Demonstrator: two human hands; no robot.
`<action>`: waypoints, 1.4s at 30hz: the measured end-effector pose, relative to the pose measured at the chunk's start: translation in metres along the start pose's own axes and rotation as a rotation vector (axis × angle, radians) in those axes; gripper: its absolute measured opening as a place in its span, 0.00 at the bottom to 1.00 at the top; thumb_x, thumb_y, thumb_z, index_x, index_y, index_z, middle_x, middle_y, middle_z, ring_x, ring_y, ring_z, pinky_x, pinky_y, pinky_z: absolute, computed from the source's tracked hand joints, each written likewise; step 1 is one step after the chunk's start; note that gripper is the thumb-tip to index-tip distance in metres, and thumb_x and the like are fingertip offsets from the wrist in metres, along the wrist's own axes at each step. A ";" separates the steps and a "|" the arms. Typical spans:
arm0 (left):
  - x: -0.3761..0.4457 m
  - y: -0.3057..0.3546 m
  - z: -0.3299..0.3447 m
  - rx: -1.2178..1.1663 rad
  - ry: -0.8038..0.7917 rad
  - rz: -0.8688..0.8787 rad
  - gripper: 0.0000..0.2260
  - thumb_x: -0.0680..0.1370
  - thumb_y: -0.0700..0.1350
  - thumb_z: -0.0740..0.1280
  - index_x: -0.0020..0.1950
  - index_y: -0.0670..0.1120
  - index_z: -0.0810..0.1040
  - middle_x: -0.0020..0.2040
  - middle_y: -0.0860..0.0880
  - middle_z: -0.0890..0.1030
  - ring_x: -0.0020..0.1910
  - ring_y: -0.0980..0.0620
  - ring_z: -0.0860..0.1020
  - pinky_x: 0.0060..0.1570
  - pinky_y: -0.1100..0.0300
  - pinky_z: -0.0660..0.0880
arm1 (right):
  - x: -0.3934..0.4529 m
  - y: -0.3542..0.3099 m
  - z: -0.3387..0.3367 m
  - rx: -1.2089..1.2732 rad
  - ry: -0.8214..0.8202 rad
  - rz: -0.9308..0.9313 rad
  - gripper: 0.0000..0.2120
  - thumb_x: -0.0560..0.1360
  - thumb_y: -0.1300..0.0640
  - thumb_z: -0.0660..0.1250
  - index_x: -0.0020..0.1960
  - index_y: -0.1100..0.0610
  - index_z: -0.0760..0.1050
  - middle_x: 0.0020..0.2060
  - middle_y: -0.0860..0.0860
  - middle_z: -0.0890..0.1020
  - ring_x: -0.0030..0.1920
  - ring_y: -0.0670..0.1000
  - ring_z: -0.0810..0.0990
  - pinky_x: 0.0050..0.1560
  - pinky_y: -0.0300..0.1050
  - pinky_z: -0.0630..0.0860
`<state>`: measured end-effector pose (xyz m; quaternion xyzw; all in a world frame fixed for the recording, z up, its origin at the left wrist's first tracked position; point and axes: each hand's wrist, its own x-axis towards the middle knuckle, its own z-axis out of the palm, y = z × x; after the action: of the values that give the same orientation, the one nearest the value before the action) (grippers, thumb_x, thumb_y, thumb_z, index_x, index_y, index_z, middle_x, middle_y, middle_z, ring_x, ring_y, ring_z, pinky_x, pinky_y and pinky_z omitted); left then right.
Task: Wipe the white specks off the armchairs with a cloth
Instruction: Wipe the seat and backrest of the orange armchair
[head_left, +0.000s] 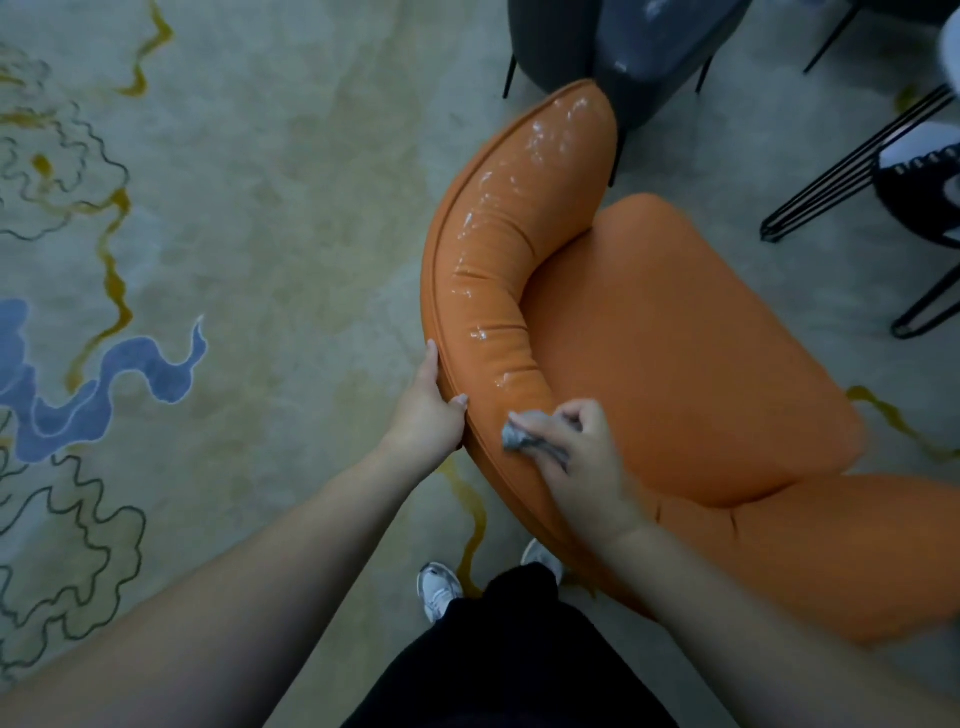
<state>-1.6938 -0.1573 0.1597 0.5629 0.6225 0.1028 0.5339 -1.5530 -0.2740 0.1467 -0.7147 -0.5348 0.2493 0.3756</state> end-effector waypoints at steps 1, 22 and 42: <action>0.001 0.001 -0.001 -0.008 -0.003 0.000 0.34 0.80 0.42 0.63 0.79 0.58 0.47 0.74 0.50 0.65 0.63 0.43 0.74 0.56 0.44 0.78 | -0.008 0.002 -0.004 0.006 -0.030 -0.002 0.21 0.69 0.65 0.74 0.60 0.51 0.80 0.48 0.55 0.68 0.49 0.51 0.70 0.54 0.34 0.66; 0.083 0.041 -0.042 0.044 -0.076 0.083 0.29 0.81 0.47 0.59 0.78 0.60 0.49 0.76 0.53 0.64 0.68 0.45 0.71 0.63 0.44 0.72 | 0.074 -0.008 0.031 0.120 0.137 0.279 0.19 0.69 0.64 0.75 0.55 0.47 0.80 0.46 0.51 0.73 0.47 0.39 0.74 0.51 0.22 0.65; 0.155 0.069 -0.077 0.256 -0.418 0.155 0.37 0.81 0.40 0.61 0.76 0.63 0.39 0.73 0.53 0.64 0.63 0.41 0.74 0.58 0.43 0.77 | 0.105 -0.040 0.061 0.067 0.320 0.394 0.19 0.67 0.66 0.75 0.53 0.47 0.82 0.45 0.53 0.71 0.46 0.40 0.73 0.48 0.23 0.66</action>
<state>-1.6814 0.0287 0.1558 0.6810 0.4614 -0.0549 0.5660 -1.5902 -0.1515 0.1478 -0.8227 -0.3104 0.2192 0.4229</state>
